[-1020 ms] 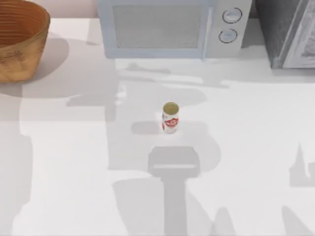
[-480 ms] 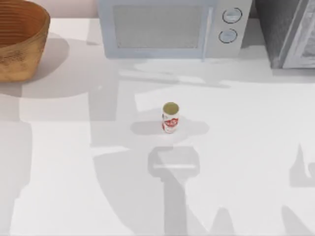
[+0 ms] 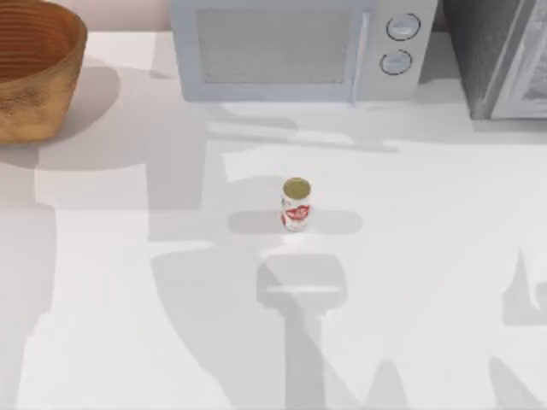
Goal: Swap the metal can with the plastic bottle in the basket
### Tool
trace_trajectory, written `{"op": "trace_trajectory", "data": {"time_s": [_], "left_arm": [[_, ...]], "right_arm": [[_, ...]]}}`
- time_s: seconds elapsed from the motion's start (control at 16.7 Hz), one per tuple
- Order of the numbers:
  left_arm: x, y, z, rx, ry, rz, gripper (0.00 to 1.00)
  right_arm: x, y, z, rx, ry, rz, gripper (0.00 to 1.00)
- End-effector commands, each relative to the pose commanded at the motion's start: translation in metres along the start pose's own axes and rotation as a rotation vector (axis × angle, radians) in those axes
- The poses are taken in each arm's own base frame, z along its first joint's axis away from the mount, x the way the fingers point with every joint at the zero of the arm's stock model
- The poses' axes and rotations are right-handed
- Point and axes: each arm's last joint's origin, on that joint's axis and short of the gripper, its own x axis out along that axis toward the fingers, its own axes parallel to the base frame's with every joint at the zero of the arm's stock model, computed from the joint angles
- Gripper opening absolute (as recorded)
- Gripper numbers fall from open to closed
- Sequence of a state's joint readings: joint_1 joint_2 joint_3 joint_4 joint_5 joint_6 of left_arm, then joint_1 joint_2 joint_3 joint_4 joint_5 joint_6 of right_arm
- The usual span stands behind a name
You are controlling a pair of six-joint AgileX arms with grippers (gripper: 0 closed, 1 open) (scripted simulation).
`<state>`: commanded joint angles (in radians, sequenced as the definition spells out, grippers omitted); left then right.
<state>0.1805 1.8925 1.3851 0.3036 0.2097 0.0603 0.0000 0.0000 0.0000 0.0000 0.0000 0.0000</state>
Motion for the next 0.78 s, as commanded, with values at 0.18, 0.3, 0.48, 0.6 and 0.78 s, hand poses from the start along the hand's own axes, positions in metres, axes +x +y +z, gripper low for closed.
{"op": "trace_trajectory", "data": {"time_s": [0.18, 0.3, 0.48, 0.6, 0.78], "left_arm": [[0.0, 0.0, 0.0, 0.0, 0.0, 0.0, 0.23], [0.0, 0.0, 0.0, 0.0, 0.0, 0.0, 0.38], [0.0, 0.0, 0.0, 0.0, 0.0, 0.0, 0.6], [0.0, 0.0, 0.0, 0.0, 0.0, 0.0, 0.75], [0.0, 0.0, 0.0, 0.0, 0.0, 0.0, 0.98]], "right_arm": [[0.0, 0.0, 0.0, 0.0, 0.0, 0.0, 1.0], [0.0, 0.0, 0.0, 0.0, 0.0, 0.0, 1.0], [0.0, 0.0, 0.0, 0.0, 0.0, 0.0, 1.0], [0.0, 0.0, 0.0, 0.0, 0.0, 0.0, 1.0], [0.0, 0.0, 0.0, 0.0, 0.0, 0.0, 1.0]]}}
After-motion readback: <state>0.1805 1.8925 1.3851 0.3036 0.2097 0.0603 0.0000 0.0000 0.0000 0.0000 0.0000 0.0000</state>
